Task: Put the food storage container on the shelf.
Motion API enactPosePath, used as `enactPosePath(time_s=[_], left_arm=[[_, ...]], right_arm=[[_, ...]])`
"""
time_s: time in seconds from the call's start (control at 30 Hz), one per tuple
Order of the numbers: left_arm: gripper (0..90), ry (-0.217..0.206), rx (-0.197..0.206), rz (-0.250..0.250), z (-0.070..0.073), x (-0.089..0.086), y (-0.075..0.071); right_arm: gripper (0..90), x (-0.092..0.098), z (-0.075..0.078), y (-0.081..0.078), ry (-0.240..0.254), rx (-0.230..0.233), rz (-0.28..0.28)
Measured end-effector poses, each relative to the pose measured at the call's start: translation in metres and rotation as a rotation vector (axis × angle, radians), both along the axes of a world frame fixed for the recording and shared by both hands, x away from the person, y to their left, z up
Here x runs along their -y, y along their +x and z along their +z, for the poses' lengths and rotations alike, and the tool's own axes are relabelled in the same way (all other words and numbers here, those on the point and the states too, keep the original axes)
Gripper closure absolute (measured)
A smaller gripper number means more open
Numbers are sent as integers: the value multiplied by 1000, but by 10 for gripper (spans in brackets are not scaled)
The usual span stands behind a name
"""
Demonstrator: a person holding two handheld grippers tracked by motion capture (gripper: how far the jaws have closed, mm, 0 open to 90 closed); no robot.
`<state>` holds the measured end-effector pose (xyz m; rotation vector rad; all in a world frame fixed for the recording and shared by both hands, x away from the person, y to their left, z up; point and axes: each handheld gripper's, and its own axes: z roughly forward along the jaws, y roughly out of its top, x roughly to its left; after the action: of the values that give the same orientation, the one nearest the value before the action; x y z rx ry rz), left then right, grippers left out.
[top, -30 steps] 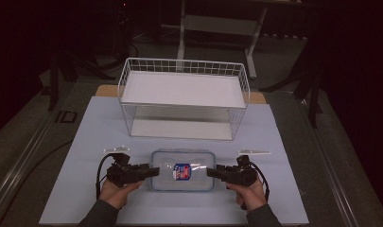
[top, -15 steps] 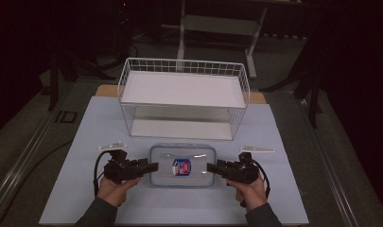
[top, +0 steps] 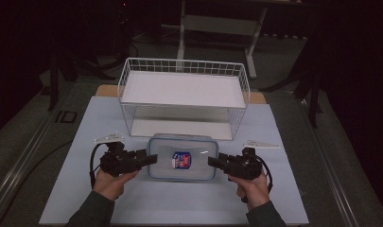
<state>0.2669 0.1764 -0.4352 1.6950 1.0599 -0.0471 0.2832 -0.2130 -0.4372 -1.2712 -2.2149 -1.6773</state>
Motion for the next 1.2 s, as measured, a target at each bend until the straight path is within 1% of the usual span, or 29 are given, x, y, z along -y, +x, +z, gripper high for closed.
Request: enactPosePath(time_s=[0.2,0.5,0.73,1.17,1.2], left_arm=[[485,-4,18,-4,9,1,2],[487,-16,45,0,22,-2,4],[486,-18,68,3,32,-4,7],[487,-25,106,12,53,-5,13],[486,-25,106,12,53,-5,13]], right_arm=[[517,2,10,1,-1,23,-5],[517,-1,27,4,-12,60,0],[517,-3,39,7,-10,87,0],[517,-4,59,13,-3,127,-4],[517,-4,59,13,-3,127,-4]])
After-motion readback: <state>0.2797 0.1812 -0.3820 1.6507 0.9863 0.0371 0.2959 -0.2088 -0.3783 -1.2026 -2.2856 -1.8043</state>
